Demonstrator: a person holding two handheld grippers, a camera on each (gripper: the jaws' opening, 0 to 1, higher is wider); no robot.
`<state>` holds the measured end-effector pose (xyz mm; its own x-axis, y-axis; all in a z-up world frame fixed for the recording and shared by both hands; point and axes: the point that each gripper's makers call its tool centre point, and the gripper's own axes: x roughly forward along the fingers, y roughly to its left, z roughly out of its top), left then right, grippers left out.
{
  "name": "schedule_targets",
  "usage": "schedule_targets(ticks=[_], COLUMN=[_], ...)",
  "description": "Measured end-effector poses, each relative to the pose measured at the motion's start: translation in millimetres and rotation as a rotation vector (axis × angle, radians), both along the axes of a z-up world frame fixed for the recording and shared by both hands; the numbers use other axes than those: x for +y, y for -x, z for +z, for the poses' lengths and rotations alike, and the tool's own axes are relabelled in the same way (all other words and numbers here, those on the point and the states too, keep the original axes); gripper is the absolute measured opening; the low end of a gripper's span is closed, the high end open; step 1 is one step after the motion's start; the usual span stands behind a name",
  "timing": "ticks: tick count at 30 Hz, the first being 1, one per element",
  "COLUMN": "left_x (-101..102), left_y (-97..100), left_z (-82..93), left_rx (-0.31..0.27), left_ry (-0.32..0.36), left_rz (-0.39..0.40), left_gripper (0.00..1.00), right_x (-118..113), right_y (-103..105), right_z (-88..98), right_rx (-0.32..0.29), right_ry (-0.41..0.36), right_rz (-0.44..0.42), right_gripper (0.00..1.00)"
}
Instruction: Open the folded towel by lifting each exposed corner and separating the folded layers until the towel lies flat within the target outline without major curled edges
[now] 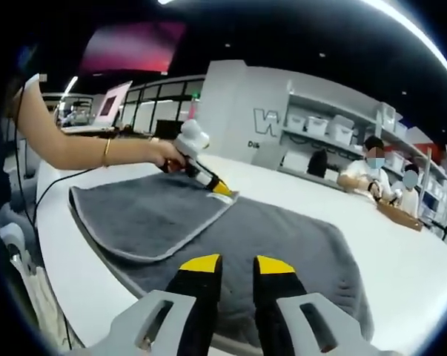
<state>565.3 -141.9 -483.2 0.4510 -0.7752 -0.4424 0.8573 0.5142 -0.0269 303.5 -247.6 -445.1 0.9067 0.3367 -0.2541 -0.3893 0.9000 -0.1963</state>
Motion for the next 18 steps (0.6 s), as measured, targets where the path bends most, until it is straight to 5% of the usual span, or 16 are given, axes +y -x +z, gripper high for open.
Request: schedule_targets(ticks=[18], left_x=[-1.1], left_y=[-4.1], left_z=[3.4], left_rx=[-0.089], left_ry=[0.023], left_rz=[0.019], left_gripper=[0.15], right_x=[8.9], right_y=[-0.3], right_z=[0.3], right_rx=[0.004], right_ry=[0.003], right_rz=[0.014], right_gripper=[0.11])
